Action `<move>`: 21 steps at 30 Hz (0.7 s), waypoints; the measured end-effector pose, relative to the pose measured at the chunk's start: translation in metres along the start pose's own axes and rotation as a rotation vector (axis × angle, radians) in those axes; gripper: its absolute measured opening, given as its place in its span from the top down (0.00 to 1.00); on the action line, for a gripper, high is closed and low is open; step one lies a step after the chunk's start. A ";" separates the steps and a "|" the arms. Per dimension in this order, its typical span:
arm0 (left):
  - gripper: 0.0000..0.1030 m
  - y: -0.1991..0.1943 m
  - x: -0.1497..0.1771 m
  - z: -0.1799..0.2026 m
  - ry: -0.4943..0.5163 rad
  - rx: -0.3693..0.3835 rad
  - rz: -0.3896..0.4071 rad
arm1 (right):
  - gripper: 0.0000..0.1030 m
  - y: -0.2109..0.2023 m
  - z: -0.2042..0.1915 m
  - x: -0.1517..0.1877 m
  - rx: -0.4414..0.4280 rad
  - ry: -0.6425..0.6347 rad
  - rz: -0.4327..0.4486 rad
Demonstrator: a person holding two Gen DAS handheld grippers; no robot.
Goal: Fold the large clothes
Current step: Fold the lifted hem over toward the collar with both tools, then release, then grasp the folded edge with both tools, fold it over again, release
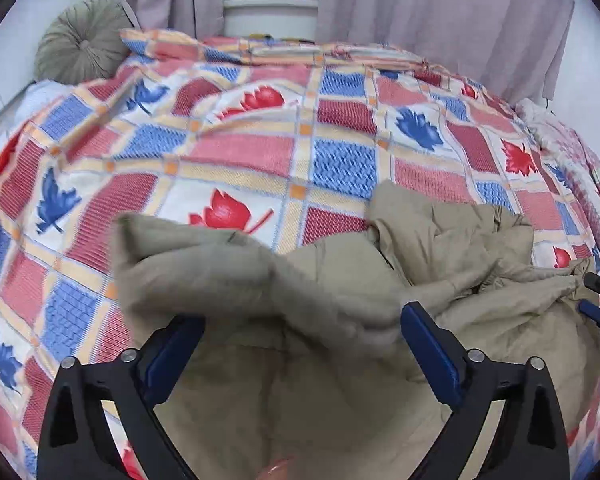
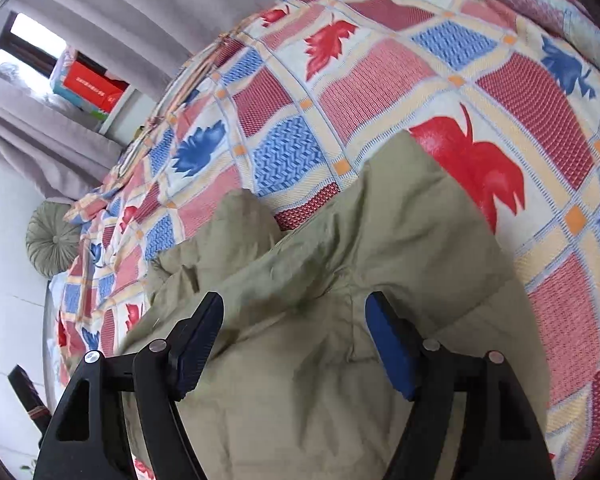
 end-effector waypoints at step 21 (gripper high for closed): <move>0.63 0.115 0.022 0.047 -0.019 -0.024 -0.127 | 0.82 0.097 0.001 0.015 0.188 -0.244 -0.088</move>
Point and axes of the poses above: each gripper's, at about its wrist camera, not at the fingertips, and y roughly the way its jaws point, z to its right, x to its underside, the point moved 9 cm from there along y, roughly the way its jaws point, and after that the axes turned 3 degrees about -x, right-handed, at the moved point
